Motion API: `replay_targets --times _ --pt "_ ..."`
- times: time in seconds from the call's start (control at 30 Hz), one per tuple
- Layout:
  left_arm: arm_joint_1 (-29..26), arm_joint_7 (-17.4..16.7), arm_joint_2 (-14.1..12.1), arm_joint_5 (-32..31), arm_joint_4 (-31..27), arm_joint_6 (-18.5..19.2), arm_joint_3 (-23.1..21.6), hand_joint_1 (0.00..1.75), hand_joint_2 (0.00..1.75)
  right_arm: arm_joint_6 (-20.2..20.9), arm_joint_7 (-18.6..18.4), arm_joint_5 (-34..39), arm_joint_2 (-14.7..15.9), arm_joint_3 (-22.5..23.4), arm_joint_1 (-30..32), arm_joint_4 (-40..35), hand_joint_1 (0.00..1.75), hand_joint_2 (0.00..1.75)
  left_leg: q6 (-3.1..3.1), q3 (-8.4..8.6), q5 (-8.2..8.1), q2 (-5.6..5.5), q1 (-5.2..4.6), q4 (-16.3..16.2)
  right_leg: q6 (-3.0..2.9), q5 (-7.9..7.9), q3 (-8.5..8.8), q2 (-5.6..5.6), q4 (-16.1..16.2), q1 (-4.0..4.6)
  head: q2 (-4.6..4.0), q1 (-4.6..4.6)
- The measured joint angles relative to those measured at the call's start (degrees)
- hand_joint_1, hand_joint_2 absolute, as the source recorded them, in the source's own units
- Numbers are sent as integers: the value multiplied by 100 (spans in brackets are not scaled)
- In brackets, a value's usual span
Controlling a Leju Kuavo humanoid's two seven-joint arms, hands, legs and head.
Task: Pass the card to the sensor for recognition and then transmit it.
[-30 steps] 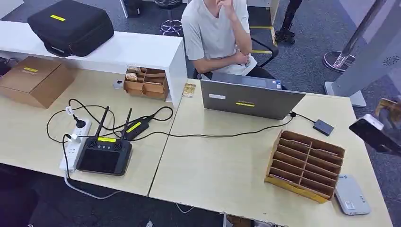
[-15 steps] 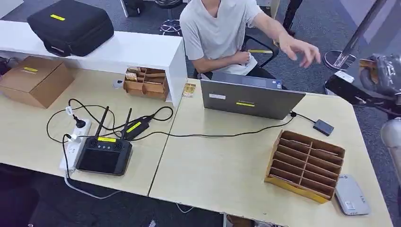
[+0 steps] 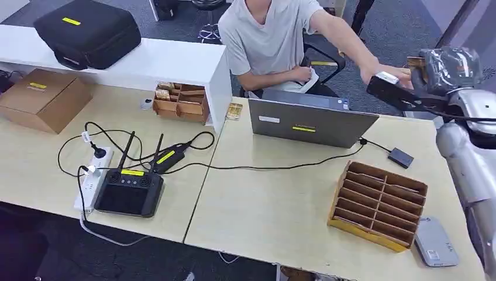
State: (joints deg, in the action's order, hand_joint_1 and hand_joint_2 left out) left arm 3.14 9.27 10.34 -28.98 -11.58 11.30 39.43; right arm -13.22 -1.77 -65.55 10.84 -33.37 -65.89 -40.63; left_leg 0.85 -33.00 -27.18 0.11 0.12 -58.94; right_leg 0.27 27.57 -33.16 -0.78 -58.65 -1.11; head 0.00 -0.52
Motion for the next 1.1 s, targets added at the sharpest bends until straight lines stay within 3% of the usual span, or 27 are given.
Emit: replay_targets --times 0.03,0.07,0.23,0.63,0.8,1.1 --pt "0 0 2 0 0 2 0 0 0 -4 11 2 -15 -13 -1 20 175 175 0 0 0 -2 0 0 0 0 0 -1 0 0 0 2" --pt "0 2 4 0 0 9 0 0 175 -4 15 4 -29 -31 -1 42 0 175 0 -1 0 -2 0 0 0 0 0 -2 0 0 0 2" --pt "-8 136 -4 -52 0 120 0 0 175 -24 68 39 -35 -81 -1 127 0 175 0 -1 0 -3 -1 0 0 0 0 -1 1 -1 0 0" --pt "-2 79 4 -2 0 24 20 0 175 -241 328 138 96 -105 116 59 0 175 0 0 0 -2 0 0 0 0 -3 -1 2 0 0 0" --pt "-4 81 15 61 0 11 68 0 175 -168 420 267 466 -105 695 -700 0 175 0 0 -1 -4 -1 -2 1 0 -3 -2 7 -1 0 0" --pt "-17 120 28 230 0 -9 269 0 175 142 494 649 1511 162 2428 -3144 0 175 -1 -8 -5 -10 -1 -2 2 2 -6 -11 12 0 0 0"
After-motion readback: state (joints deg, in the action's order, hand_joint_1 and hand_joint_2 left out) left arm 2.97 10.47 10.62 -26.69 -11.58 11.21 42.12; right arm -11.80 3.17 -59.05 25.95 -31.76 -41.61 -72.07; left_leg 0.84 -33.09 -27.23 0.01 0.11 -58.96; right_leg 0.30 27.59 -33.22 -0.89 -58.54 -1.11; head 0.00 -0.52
